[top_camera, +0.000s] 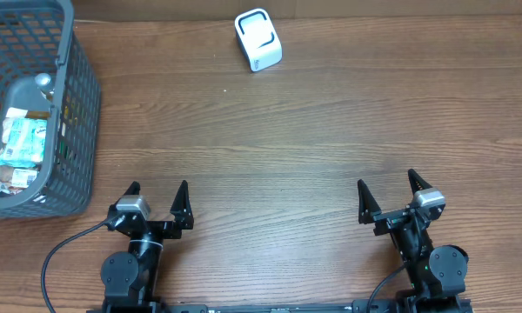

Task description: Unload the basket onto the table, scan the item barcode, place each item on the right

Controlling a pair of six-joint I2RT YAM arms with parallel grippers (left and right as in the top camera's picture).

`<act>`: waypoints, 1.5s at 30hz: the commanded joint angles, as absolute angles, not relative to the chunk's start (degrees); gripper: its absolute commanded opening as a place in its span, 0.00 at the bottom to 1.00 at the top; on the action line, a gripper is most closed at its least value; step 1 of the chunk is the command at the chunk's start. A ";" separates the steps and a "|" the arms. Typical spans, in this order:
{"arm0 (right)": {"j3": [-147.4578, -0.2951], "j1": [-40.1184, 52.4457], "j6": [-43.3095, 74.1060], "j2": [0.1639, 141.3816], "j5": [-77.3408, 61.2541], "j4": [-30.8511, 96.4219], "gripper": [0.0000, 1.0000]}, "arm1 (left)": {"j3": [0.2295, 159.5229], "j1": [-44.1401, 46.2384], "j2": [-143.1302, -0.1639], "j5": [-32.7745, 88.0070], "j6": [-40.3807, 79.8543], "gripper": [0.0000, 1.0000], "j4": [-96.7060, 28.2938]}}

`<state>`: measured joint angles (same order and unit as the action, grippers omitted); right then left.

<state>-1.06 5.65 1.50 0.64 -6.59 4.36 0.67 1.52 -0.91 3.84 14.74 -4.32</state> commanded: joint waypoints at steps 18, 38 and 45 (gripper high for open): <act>-0.45 5.39 1.43 0.16 -6.09 4.25 1.00 | 0.32 1.91 -0.27 9.28 24.69 1.00 -3.66; -0.45 5.39 1.43 0.16 -6.09 4.23 1.00 | 0.32 1.91 -0.27 16.45 25.78 0.99 0.91; -0.45 5.39 1.43 0.16 -6.09 4.25 1.00 | 1.10 1.91 -0.27 21.15 25.85 1.00 3.46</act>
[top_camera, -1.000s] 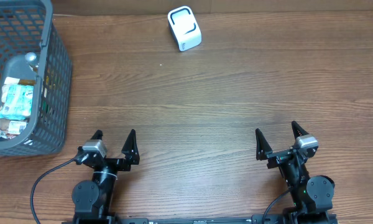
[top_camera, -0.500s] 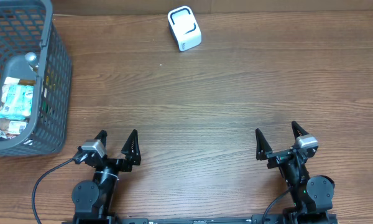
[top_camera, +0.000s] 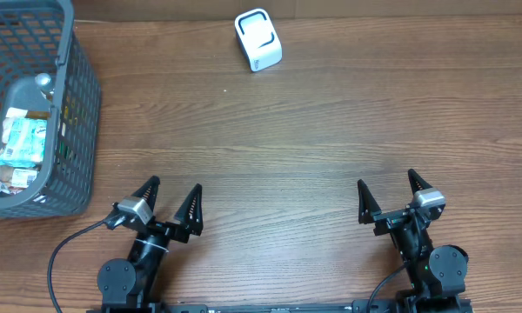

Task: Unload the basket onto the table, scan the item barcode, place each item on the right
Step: 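Raise the left gripper and move it over the grey basket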

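A white barcode scanner (top_camera: 258, 39) with a dark window outline lies at the far middle of the wooden table. Packaged items (top_camera: 19, 143) lie inside the grey mesh basket (top_camera: 78, 96) at the far left; a pale green packet and a round grey cap show among them. My left gripper (top_camera: 170, 198) stands open near the front edge, turned slightly to the right, nothing between its fingers. My right gripper (top_camera: 388, 188) stands open at the front right, also holding nothing. Both are far from the basket and the scanner.
The basket's near wall (top_camera: 35, 207) sits just left of the left arm. A black cable (top_camera: 56, 261) loops off the left arm's base at the front edge. Bare wooden tabletop (top_camera: 278, 139) lies between grippers and scanner.
My left gripper has shifted a little to the right and turned clockwise, still open. The right arm, basket and scanner have not moved.
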Controlling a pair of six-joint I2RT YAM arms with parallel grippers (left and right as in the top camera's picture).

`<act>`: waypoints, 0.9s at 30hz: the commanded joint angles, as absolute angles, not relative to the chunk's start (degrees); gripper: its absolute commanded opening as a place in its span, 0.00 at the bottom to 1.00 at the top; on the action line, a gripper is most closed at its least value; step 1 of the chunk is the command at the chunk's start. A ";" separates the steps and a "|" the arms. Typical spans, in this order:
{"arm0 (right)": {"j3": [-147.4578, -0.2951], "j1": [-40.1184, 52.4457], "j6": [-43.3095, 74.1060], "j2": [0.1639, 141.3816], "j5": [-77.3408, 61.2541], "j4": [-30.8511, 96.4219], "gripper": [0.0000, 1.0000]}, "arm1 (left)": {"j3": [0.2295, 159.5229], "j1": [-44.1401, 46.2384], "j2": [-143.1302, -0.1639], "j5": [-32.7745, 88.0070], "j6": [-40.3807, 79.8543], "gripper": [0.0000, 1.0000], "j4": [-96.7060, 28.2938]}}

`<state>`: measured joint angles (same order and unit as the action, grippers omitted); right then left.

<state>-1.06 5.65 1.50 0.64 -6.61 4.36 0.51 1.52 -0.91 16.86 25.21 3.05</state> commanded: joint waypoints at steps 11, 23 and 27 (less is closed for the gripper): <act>-0.45 5.39 1.43 0.16 -6.09 4.25 1.00 | 10.79 1.91 -0.27 23.75 25.98 1.00 3.25; -0.45 5.39 1.41 0.16 -6.09 4.25 1.00 | 29.65 1.91 -1.10 26.00 25.93 1.00 -1.04; -0.45 5.39 1.43 0.16 -6.09 4.25 1.00 | 38.81 1.91 -4.10 27.07 25.96 1.00 -6.15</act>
<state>-1.06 5.65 1.50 0.64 -6.59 4.36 32.99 1.52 -1.80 25.19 25.41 -4.93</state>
